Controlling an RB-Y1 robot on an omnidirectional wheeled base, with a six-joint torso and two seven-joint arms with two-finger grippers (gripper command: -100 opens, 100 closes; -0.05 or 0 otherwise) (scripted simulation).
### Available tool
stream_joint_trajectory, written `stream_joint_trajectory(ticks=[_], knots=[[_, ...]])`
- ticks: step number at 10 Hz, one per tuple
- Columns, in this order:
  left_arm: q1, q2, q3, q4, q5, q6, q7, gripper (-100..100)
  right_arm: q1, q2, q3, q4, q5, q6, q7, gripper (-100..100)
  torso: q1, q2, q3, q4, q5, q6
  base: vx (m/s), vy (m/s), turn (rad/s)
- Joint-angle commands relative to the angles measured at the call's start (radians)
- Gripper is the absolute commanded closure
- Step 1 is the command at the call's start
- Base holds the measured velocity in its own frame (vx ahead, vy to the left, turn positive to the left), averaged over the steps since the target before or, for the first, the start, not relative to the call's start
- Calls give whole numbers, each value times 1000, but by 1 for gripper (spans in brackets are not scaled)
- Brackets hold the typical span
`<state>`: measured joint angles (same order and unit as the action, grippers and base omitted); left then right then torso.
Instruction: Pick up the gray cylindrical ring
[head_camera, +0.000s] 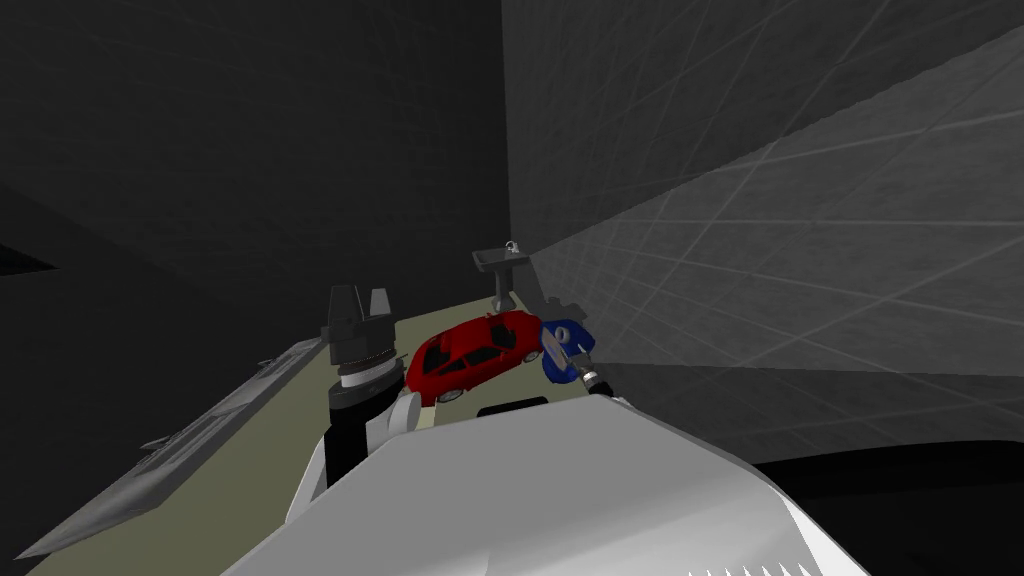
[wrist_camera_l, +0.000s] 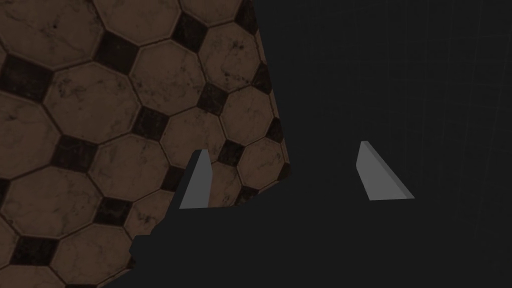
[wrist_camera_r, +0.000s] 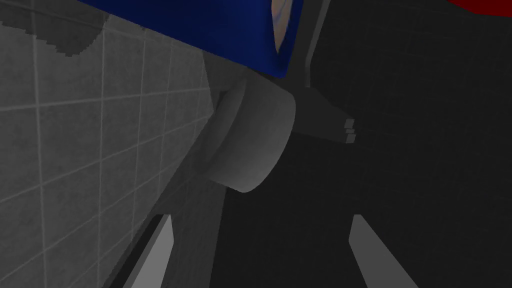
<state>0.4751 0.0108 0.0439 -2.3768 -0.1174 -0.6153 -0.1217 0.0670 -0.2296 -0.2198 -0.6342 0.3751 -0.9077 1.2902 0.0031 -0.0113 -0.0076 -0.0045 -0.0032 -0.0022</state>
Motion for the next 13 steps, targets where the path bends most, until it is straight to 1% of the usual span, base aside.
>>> stream_joint_trajectory(ticks=[1, 3, 4, 7, 8, 9, 10, 12, 13], knots=[[0, 0, 0, 0, 0, 0, 0, 0, 13, 33, -18, 3, -36, -22, -35, -100, 0, 0, 0, 0, 0, 0, 94, 21, -57], [0, 0, 0, 0, 0, 0, 0, 0, 27, 67, -36, 6, -73, -43, -67, -100, -2, 0, 0, 0, 0, 0, 107, 13, -40], [0, 0, 0, 0, 0, 0, 0, 0, 37, 92, -49, 9, -102, -59, -91, -100, -2, 0, 0, 0, 0, 0, 109, 13, -60], [0, 0, 0, 0, 0, 0, 0, 0, 48, 124, -70, 9, -149, -84, -125, -100, -4, 0, 0, 0, -1, 0, 115, -16, -32], [0, 0, 0, 0, 0, 0, 0, 0, 42, 117, -66, 22, -139, -84, -114, -100, -5, -2, -1, 0, -1, 0, 65, -16, 2], [0, 0, 0, 0, 0, 0, 0, 0, 41, 118, -67, 23, -141, -87, -116, 0, -4, 1, 1, 0, -1, 0, 11, -2, 1], [0, 0, 0, 0, 0, 0, 0, 0, 49, 104, -45, 1, -126, -86, -138, -100, -4, 4, 2, 1, -1, 0, 71, 18, -259], [0, 0, 0, 0, 0, 0, 0, 0, 59, 87, -19, -25, -109, -84, -165, -100, -1, 0, 0, 0, 0, 0, 134, 34, -220], [0, 0, 0, 0, 0, 0, 0, 0, 54, 91, -29, -13, -116, -85, -155, -100, -1, -2, -1, 0, 0, 0, 64, 18, -40]])
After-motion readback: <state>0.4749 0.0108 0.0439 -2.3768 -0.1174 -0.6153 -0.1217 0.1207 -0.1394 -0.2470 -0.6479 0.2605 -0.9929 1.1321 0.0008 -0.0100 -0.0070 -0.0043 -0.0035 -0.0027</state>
